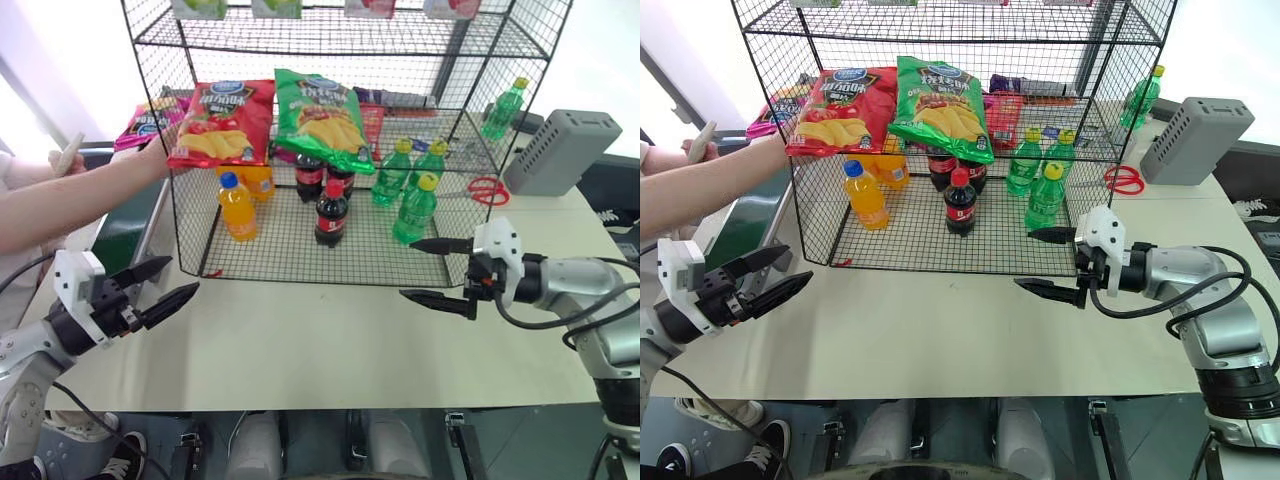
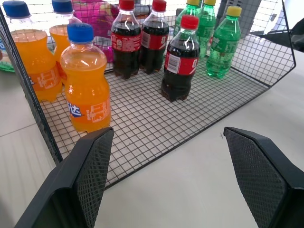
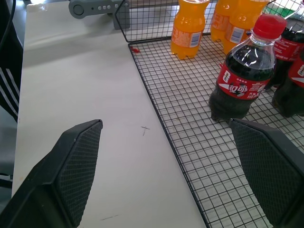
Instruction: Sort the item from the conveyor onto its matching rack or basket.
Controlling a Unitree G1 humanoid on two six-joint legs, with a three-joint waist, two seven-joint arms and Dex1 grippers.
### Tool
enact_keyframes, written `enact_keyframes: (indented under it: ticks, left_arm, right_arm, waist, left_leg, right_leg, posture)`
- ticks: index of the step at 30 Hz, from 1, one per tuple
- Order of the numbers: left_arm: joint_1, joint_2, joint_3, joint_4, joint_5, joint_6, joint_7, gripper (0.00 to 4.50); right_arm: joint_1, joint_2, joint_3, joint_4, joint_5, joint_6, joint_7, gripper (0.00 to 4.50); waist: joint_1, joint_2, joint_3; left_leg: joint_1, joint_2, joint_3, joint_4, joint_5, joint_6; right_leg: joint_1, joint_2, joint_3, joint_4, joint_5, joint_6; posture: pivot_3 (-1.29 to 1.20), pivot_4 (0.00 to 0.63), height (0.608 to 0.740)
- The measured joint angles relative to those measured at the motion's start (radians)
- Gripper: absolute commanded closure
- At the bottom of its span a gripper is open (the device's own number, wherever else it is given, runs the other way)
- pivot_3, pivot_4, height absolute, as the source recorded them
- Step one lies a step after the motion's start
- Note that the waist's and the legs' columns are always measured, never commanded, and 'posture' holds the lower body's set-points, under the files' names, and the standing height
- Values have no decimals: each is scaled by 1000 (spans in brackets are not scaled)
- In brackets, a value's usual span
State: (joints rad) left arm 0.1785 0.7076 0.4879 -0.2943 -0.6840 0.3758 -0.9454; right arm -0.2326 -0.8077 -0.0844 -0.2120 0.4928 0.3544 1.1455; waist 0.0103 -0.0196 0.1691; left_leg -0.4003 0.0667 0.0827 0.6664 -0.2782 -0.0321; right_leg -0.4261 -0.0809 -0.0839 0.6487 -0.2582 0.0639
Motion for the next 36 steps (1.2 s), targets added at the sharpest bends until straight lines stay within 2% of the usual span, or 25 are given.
enact_keyframes:
  ticks: [8, 17, 25, 29, 36]
  left_arm:
    - [16, 0, 0, 0, 41, -43, 4, 547]
    - [35, 12, 1, 20, 155, -151, 20, 547]
    - [174, 47, 84, 73, 441, -521, 42, 547]
    - [216, 63, 133, 159, 550, -669, 87, 547]
    - [271, 180, 241, 376, 778, -938, 223, 547]
  right_arm:
    - [-23, 39, 3, -1, 23, 25, -18, 36]
    - [-127, 131, 62, -33, 111, 164, -57, 36]
    - [-202, 266, 159, -60, 111, 193, -134, 36]
    - [-204, 281, 187, -58, 111, 193, -119, 36]
    - [-194, 266, 240, -35, 88, 161, -19, 36]
  waist:
    - [1, 0, 0]
    - [-3, 0, 0]
    - [-2, 0, 0]
    - [0, 0, 0]
    - [-4, 0, 0]
  left_leg:
    - [0, 0, 0, 0, 0, 0]
    - [0, 0, 0, 0, 0, 0]
    - [-1, 0, 1, 0, 0, 0]
    - [-1, 0, 1, 0, 0, 0]
    - [-1, 1, 2, -1, 0, 0]
  right_leg:
    - [0, 0, 0, 0, 0, 0]
    - [0, 0, 0, 0, 0, 0]
    - [-1, 0, 0, 0, 0, 0]
    - [-1, -1, 0, 0, 0, 0]
    - [-2, -1, 0, 0, 0, 0]
  posture:
    - [0, 150, 740]
    - [0, 150, 740]
    - [0, 150, 740]
    - [0, 150, 740]
    - [0, 150, 740]
